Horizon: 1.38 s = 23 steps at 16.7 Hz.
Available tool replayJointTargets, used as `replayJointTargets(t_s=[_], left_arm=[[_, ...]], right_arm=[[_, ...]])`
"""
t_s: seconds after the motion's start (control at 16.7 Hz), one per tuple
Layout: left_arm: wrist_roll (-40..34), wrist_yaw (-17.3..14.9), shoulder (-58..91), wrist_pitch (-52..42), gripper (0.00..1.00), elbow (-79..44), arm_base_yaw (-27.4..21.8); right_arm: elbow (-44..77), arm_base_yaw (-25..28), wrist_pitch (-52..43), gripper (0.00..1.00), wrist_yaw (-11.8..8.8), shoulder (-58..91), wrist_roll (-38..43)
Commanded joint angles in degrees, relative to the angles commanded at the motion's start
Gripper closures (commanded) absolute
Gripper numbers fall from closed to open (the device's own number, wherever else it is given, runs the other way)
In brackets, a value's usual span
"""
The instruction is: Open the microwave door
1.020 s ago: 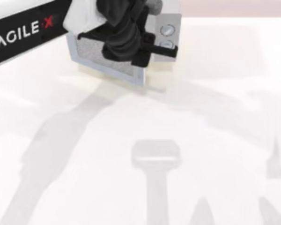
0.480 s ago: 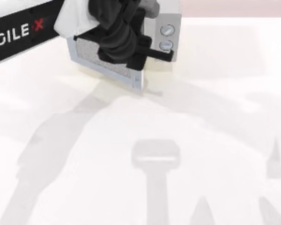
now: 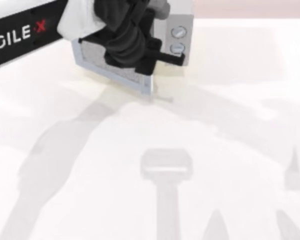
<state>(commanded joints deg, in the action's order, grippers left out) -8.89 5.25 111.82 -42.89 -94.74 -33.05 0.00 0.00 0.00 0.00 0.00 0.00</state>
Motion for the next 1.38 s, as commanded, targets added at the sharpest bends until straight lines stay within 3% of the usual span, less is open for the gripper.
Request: replayJointTargets(t_s=[0.66, 1.38], left_arm=[[0.0, 0.0, 0.0, 0.0, 1.0, 0.0, 0.0], [6.7, -3.87, -4.28, 1.94, 1.0, 5.84, 1.78]], right_arm=[[0.0, 0.0, 0.0, 0.0, 0.0, 0.0, 0.0], [0.0, 0.0, 0.0, 0.0, 0.0, 0.0, 0.0]])
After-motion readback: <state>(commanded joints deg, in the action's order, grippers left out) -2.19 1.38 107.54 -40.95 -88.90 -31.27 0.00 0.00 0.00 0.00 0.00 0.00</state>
